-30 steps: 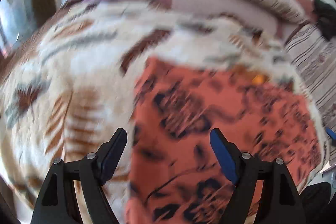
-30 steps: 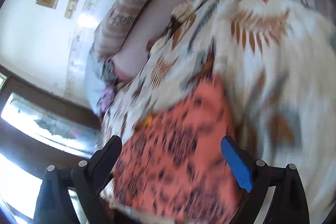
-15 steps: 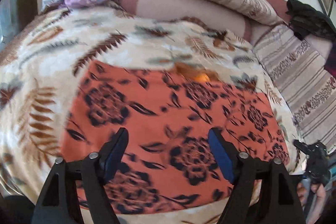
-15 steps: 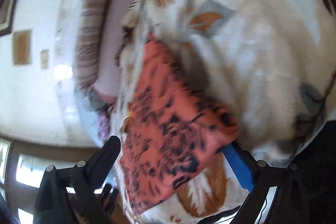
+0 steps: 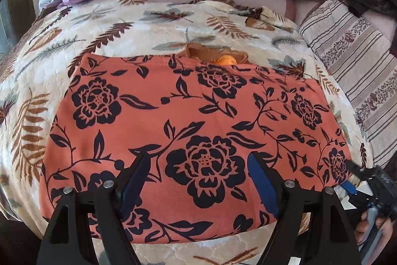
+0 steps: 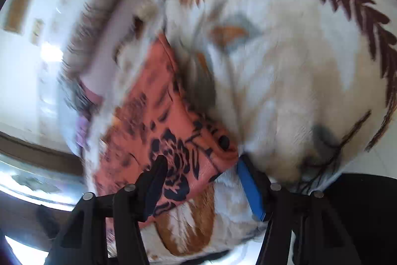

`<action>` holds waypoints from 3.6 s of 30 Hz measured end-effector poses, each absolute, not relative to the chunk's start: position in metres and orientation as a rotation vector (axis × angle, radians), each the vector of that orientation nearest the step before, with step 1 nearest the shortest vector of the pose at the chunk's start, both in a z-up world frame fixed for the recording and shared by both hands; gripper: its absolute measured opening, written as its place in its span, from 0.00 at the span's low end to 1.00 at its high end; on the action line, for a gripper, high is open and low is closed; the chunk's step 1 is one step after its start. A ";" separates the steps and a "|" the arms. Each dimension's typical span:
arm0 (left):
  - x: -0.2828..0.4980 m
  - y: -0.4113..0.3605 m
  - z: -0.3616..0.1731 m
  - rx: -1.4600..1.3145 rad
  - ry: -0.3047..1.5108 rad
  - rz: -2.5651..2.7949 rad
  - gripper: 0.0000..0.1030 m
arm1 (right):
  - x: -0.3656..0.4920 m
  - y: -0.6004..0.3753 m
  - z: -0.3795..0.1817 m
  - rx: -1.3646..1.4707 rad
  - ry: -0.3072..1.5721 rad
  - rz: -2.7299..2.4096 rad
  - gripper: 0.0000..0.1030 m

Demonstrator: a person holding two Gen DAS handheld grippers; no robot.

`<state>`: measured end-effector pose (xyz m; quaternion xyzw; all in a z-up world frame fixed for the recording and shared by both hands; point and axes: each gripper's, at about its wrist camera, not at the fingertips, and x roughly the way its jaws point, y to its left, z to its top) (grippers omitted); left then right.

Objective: Fold small clothes

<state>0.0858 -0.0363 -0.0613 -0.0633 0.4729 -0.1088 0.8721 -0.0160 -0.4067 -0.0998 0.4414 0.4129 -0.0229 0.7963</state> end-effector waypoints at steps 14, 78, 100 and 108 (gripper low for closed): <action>0.092 -0.053 -0.049 -0.089 0.945 -0.258 0.78 | -0.002 -0.406 -0.110 0.922 0.986 -0.032 0.09; 0.042 0.128 -0.070 -0.443 0.986 -0.031 0.82 | 0.065 -0.321 -0.095 0.639 0.987 0.286 0.76; 0.045 0.144 -0.094 -0.445 1.166 -0.031 0.15 | 0.064 -0.326 -0.097 0.650 0.967 0.312 0.76; 0.086 0.143 -0.053 -0.364 1.046 -0.064 0.59 | 0.063 -0.329 -0.097 0.650 0.962 0.310 0.76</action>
